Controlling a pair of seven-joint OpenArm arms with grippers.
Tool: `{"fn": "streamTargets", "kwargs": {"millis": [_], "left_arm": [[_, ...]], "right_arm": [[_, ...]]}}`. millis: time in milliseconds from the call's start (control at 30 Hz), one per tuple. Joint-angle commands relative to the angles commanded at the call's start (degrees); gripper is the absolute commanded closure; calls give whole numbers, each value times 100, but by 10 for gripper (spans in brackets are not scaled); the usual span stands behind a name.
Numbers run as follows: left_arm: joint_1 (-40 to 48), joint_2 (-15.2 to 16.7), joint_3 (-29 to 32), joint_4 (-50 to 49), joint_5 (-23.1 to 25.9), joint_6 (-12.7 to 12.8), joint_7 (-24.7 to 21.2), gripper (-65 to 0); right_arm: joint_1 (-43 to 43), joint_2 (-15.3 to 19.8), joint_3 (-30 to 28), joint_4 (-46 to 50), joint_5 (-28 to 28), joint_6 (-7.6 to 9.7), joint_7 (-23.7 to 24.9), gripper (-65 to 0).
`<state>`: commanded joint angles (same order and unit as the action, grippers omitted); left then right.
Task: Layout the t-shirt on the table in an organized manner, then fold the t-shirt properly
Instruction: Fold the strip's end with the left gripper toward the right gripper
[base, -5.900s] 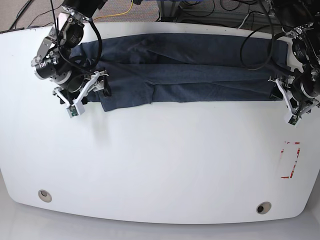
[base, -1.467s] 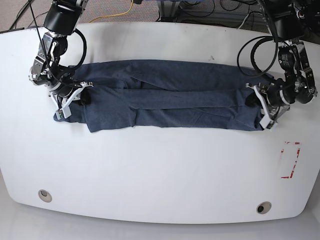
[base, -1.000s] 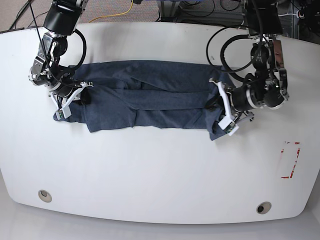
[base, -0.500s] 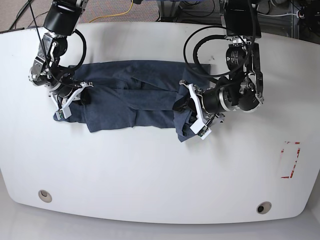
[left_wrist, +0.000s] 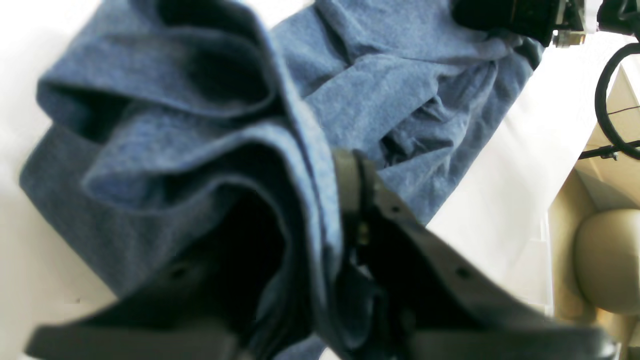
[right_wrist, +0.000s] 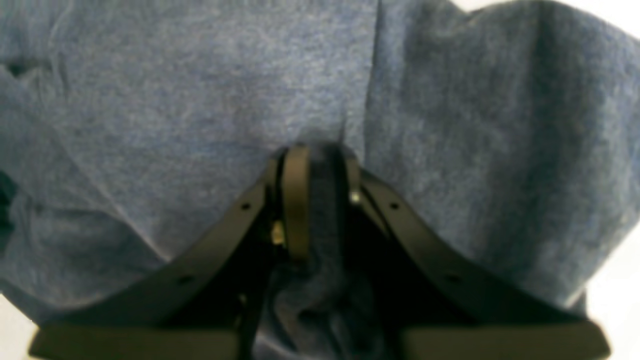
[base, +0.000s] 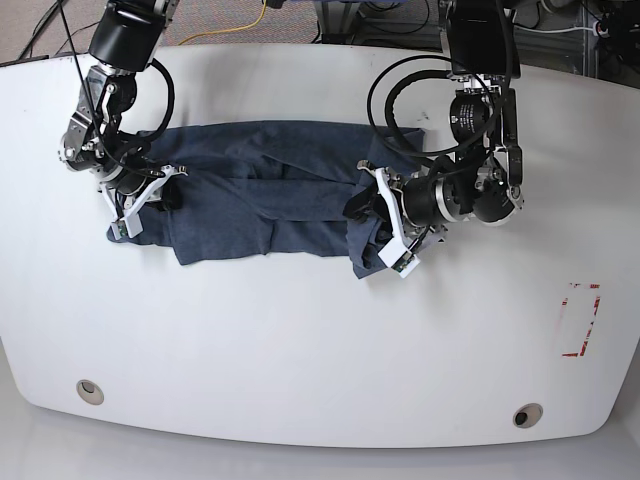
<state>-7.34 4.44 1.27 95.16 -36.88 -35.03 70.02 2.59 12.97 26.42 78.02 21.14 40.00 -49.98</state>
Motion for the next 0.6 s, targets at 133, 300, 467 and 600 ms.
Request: {"fn": "streamTargets", "kwargs": {"millis": [133,300,467,600], "left_arm": [[-149,167,114,-70,0,0,9,-185],[-193,334,510,-53,-9,0,18,-233],[-343,325,501,-26,-18,9,18,-233],[-404,141,290,-26,-26,-18,18,-233]], "right_arm": [[0,-18,0,0,0,0,0,-95],[0,-26,0,0,0,0,0,-95],[0,-18,-9,0,0,0,0,-95],[0,0,-9,9,0,0,0,-95]]}}
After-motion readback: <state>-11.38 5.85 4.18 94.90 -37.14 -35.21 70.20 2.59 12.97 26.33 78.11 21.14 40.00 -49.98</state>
